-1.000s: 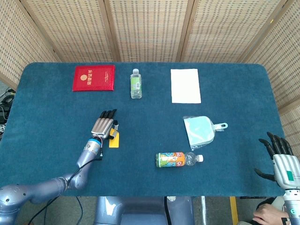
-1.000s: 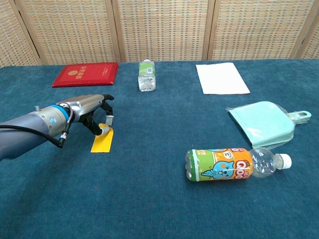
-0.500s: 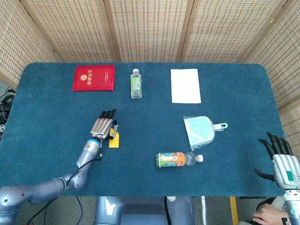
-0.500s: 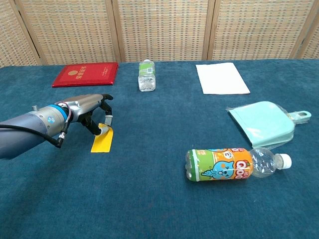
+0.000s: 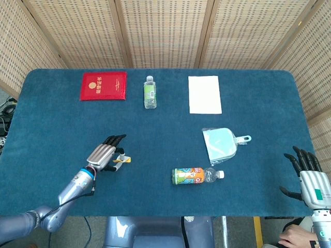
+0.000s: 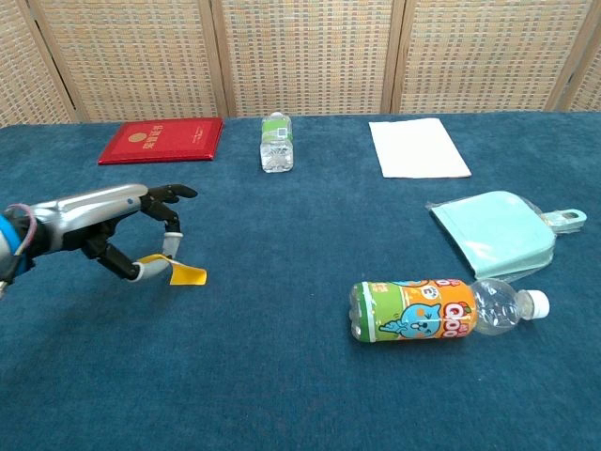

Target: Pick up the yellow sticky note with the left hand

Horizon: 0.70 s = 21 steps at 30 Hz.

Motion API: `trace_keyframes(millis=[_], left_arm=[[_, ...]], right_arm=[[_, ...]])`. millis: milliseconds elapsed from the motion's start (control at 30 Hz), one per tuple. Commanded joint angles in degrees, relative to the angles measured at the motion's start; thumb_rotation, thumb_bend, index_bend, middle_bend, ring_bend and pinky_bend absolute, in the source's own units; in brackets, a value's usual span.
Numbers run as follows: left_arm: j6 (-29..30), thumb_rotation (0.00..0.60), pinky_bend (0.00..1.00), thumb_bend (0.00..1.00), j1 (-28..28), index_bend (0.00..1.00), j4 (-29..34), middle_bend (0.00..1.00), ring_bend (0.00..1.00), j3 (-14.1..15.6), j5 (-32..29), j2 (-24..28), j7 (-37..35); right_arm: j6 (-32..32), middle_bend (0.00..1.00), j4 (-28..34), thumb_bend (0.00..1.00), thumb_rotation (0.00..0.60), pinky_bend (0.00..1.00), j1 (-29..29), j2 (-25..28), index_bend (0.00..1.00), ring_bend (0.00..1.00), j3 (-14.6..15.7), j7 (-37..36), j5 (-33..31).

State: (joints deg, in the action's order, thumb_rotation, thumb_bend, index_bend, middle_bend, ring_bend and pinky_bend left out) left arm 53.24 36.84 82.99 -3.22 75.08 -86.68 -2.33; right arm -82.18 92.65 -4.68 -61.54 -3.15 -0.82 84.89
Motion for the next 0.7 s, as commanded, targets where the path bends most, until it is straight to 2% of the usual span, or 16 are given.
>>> trace_keyframes(millis=[33,200,367,433,500,700], left_arm=[[4.04,0.600,0.00,0.45,-3.11,0.68,3.30,0.00,0.00,3.54,7.06,5.11,-7.93],[8.12,0.600,0.00,0.45,-3.16,0.68,5.88,0.00,0.00,3.11,12.91,8.87,-16.40],[9.67,0.600,0.00,0.45,-2.31,0.69,9.30,0.00,0.00,1.80,15.01,11.01,-24.27],[9.73,0.600,0.00,0.45,-1.96,0.69,9.94,0.00,0.00,1.39,15.21,11.13,-26.62],[9.30,0.600,0.00,0.45,-1.13,0.69,11.22,0.00,0.00,0.55,15.10,10.61,-32.68],[6.15,0.600,0.00,0.44,1.60,0.70,10.39,0.00,0.00,-0.81,14.33,7.74,-44.37]], right_arm=[[0.00,0.00,0.07,0.00,0.600,0.00,-0.02,-0.11,0.14,0.00,0.01,0.27,0.01],[0.30,0.00,0.04,0.00,0.600,0.00,-0.17,-0.46,0.14,0.00,0.08,1.07,-0.11],[0.45,0.00,0.02,0.00,0.600,0.00,-0.23,-0.66,0.14,0.00,0.10,1.53,-0.24],[0.52,0.00,-0.01,0.00,0.600,0.00,-0.27,-0.69,0.14,0.00,0.08,1.59,-0.30],[0.58,0.00,-0.06,0.00,0.600,0.00,-0.29,-0.70,0.15,0.00,0.09,1.59,-0.33],[0.30,0.00,0.01,0.00,0.600,0.00,-0.21,-0.60,0.15,0.00,0.13,1.44,-0.11]])
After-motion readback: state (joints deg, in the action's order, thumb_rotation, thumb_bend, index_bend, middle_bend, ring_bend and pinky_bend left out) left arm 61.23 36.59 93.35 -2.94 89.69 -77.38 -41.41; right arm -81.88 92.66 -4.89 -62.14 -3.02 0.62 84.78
